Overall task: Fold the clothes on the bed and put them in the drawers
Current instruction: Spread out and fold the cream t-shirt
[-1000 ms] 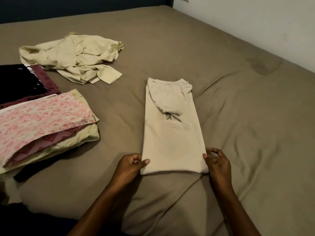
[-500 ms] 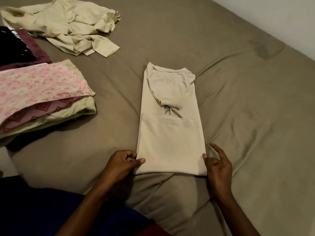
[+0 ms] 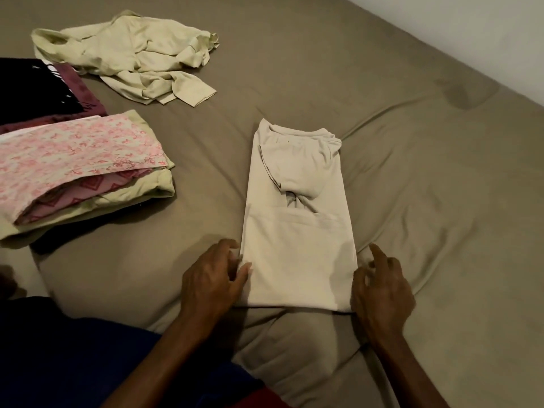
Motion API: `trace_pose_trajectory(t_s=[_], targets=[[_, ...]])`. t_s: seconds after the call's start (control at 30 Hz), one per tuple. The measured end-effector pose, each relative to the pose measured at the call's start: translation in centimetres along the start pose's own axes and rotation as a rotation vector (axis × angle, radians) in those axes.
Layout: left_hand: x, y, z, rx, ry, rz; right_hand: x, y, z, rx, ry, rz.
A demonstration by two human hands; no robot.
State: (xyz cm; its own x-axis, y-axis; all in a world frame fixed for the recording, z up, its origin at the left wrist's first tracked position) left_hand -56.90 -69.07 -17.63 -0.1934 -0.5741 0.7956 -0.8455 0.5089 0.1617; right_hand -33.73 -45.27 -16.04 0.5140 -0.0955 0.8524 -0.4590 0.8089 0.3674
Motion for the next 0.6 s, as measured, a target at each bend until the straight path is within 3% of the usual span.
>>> trace_pose_trajectory(t_s=[0.07,0.13,0.23,0.37,0.6], targets=[[-1.3,1.2,-2.7,-0.267,0.037,-0.028,-0.9,1.3,2.4,0.158,-0.053,-0.029],[-4.1,2.8,-4.5,-0.392,0.128,0.064,-3.1,1.5,4.8,0.257,-0.009,0.069],[-8.2,5.3,-3.6,-0.306,0.290,0.230,-7.4,1.0,6.1,0.433,-0.064,0.267],[-8.6,6.0,-0.4,-0.240,0.324,0.243,-8.9,2.3,3.5,0.494,-0.020,0.432],[-4.2,3.9,4.2,-0.502,0.187,0.316,-4.9,2.3,-4.2,0.479,0.179,0.407]])
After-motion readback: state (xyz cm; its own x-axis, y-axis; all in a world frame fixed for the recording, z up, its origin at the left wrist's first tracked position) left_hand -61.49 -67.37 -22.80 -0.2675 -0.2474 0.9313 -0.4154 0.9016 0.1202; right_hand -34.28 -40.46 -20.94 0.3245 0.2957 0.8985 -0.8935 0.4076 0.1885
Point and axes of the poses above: each hand's wrist, its own y-axis towards the middle knuckle, its own x-axis out of the back of the hand, z = x × y, the point moved 7 cm from there along y, towards the middle knuckle, and after that the axes turned 8 degrees about x, right-handed, at the moved point
